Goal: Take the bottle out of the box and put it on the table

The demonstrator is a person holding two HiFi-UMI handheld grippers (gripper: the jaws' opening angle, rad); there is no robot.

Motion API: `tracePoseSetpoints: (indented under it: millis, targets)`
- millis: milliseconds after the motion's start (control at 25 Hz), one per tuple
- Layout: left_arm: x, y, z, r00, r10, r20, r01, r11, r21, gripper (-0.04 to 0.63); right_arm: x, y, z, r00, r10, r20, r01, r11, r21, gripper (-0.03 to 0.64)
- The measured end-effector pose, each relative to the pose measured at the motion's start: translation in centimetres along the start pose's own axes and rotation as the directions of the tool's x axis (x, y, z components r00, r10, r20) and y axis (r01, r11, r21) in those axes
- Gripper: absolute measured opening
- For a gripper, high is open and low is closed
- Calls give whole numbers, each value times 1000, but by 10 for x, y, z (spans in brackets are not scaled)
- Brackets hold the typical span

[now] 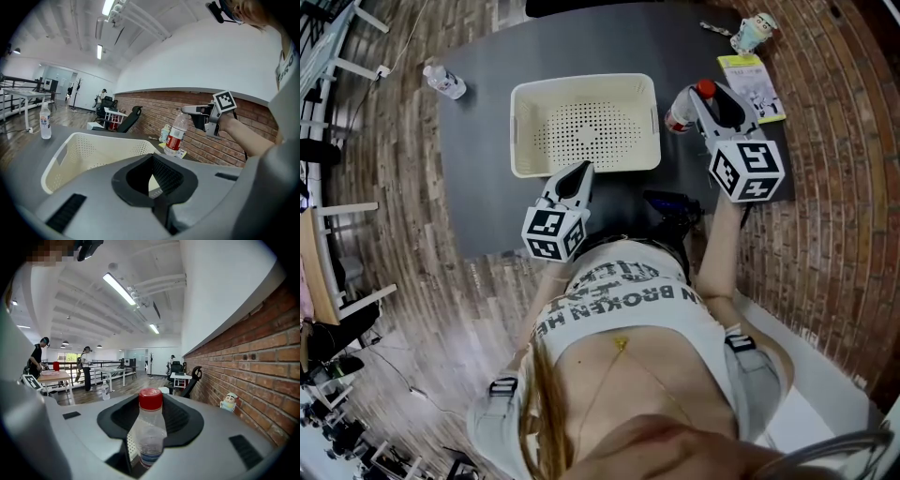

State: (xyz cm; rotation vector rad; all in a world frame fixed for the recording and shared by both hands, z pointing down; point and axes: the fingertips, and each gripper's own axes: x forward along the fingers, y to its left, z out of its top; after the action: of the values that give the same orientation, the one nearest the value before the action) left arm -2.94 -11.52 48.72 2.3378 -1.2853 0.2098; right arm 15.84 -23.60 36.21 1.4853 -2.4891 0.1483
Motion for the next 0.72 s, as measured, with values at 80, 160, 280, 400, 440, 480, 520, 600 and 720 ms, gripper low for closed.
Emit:
tracePoseSetpoints:
  millis: [80, 160, 280, 400, 440, 480, 520, 600, 720]
  targets:
    - [3, -4, -1, 1000, 0, 0, 0, 1000, -1, 5, -4, -8, -2, 1000, -8, -1, 8, 1000, 2, 150]
    - [7, -8, -2, 1000, 2, 1, -2, 1000, -1, 5, -7, -14, -5, 1000, -12, -3, 12, 1000, 2, 149]
    - [12, -14, -3, 1000, 3, 3, -3, 1000, 0, 5, -10, -22, -8, 1000, -13, -3, 13, 1000, 5, 150]
    - [16, -21, -4, 1000, 2, 1, -2, 1000, 0, 5, -12, -27, -11, 1000, -3, -8, 3, 1000, 4, 150]
    - [17, -23, -5, 1000, 3, 0, -3, 1000, -1, 5, -13, -29, -11, 1000, 0, -9, 0, 1000, 4, 150]
    - [18, -25, -5, 1000, 4, -1, -4, 1000, -1, 5, -13, -31, -12, 1000, 3, -10, -2, 1000, 5, 150]
    - [19, -27, -6, 1000, 6, -2, -6, 1000, 0, 5, -14, -32, -13, 1000, 5, -11, -5, 1000, 6, 150]
    - [21, -29, -6, 1000, 10, -4, -10, 1000, 1, 5, -14, -36, -15, 1000, 9, -12, -9, 1000, 5, 150]
    - [24, -34, -8, 1000, 14, -5, -14, 1000, 1, 5, -14, -41, -18, 1000, 12, -16, -12, 1000, 6, 150]
